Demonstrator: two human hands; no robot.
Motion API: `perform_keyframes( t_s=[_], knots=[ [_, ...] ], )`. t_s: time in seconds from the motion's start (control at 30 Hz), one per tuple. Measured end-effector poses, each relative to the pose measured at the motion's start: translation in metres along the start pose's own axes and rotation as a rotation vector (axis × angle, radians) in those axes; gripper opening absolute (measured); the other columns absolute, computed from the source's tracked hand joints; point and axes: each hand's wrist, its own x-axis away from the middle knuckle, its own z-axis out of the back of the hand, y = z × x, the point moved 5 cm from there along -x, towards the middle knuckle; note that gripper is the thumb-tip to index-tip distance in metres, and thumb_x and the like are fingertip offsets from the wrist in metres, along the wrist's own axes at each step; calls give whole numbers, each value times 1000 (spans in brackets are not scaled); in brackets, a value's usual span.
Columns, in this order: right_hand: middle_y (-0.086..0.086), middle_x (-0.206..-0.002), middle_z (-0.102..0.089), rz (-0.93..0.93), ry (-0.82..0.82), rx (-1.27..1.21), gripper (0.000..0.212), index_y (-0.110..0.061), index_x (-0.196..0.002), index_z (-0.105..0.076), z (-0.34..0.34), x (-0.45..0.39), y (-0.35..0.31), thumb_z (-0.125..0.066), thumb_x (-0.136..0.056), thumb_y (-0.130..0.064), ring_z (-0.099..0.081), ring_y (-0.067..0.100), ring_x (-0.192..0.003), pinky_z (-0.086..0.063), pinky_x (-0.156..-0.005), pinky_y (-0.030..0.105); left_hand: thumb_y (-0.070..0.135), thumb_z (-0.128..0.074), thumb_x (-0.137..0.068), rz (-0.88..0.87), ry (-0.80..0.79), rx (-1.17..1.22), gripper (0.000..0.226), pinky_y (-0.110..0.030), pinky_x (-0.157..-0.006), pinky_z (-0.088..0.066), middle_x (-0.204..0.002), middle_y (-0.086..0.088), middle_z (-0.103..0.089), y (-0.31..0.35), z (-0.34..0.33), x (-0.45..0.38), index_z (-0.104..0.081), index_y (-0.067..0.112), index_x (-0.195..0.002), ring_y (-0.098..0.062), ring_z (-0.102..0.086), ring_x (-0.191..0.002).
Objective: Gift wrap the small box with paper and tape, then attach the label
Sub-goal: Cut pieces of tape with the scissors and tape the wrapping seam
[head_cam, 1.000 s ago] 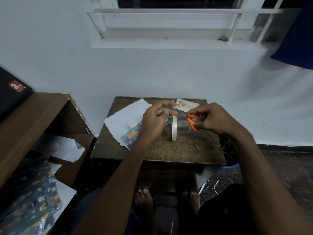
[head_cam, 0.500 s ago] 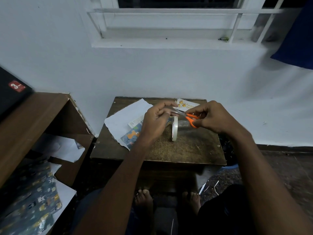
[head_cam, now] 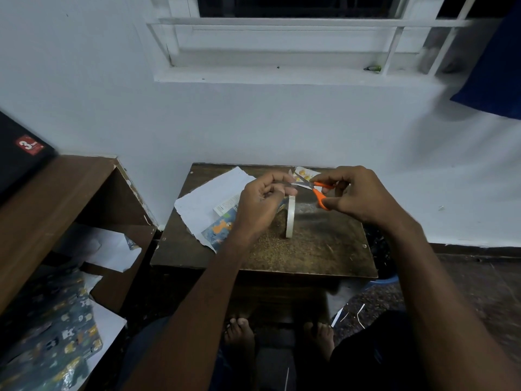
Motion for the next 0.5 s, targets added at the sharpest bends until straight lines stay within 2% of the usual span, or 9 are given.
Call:
perform_keyframes(
  t_s=[0.1,0.2,0.33,0.4,0.5],
  knots=[
    [-10,-98,-71,29,5,6,50,-24,-118,-79,-6,-2,-5,-87,-74,-3,-65,4,-87,-55,-77,28,-2,-59,-99,-15,-7,15,30,-7,-82,-50,-101,0,-81,5,0,2,-75,21,-107,-5,-76,-98],
    [-10,-97,-71,35,17,5,50,-25,-118,-79,-8,-3,-4,-88,-73,-3,-62,1,-82,-50,-72,25,0,-61,-99,-21,1,22,34,-7,-83,-51,-102,0,-81,8,2,3,-73,31,-103,-6,-76,-101],
    [-13,-92,-70,32,34,19,51,-27,-119,-80,-8,-4,-1,-88,-74,-5,-60,3,-76,-46,-69,26,2,-60,-99,-11,7,-3,35,-6,-84,-50,-95,3,-82,7,1,2,-71,34,-106,-4,-74,-101],
    [-14,-92,-70,35,47,30,51,-28,-119,-80,-8,-4,0,-87,-74,-6,-60,4,-76,-47,-69,27,2,-60,-99,-7,0,-4,36,-10,-86,-51,-93,5,-82,6,1,2,-71,35,-107,-4,-74,-102],
    [-13,-91,-70,51,67,56,50,-29,-119,-80,-8,-4,-1,-86,-74,-7,-59,5,-74,-48,-68,28,5,-61,-99,1,0,-3,32,-22,-93,-53,-95,5,-82,3,2,1,-73,33,-109,-6,-74,-104]
  ],
)
